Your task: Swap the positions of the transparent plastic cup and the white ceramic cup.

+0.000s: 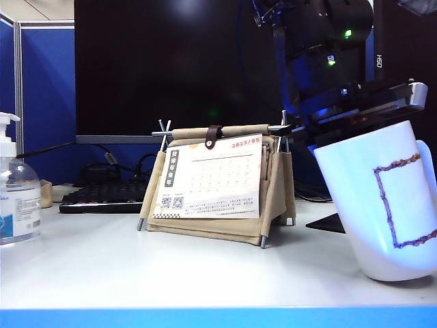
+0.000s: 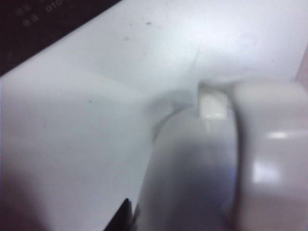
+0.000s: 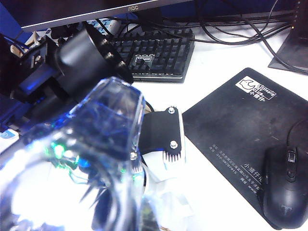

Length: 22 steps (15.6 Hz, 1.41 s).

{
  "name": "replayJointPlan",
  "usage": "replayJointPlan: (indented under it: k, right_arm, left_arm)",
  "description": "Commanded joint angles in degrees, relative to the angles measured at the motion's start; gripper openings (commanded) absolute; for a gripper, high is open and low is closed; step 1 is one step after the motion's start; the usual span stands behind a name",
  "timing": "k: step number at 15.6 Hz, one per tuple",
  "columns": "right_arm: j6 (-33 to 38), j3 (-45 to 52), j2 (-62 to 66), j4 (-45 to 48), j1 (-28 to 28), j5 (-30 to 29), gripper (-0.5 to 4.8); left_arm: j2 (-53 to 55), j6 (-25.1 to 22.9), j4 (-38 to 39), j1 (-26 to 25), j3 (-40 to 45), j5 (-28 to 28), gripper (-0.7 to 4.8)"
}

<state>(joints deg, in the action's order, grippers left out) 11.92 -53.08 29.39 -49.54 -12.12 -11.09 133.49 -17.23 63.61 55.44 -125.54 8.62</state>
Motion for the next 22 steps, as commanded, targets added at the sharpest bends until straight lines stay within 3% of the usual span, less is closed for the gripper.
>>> replayJointPlan:
  k: [1, 4, 7, 10, 12, 22]
  right_arm:
    - [-0.2, -0.4, -0.1, 1.3, -0.1, 0.0, -0.06]
    - [-0.2, -0.4, -0.1, 1.3, -0.1, 0.0, -0.06]
    - [-0.2, -0.4, -0.1, 1.3, -0.1, 0.0, -0.06]
    - [-0.2, -0.4, -0.1, 1.3, -0.1, 0.0, -0.06]
    - [-0.2, -0.4, -0.1, 1.3, -0.1, 0.1, -0.06]
    - [-0.7, -0.4, -0.1, 1.4, -0.1, 1.1, -0.06]
  left_arm:
    - [-0.1, -1.0, -2.0, 0.1, -0.2, -2.0, -0.06]
    - [-0.1, -1.0, -2.5, 0.1, -0.2, -2.0, 0.01]
    - [-0.1, -0.9, -2.0, 0.1, -0.3, -3.3, 0.79]
    - [-0.1, -0.8, -0.8, 0.1, -0.3, -3.5, 0.94]
    - [-0.1, -0.5, -0.7, 0.1, -1.4, -4.2, 1.34]
    - [-0.3, 0.1, -1.1, 0.1, -6.3, -4.7, 1.57]
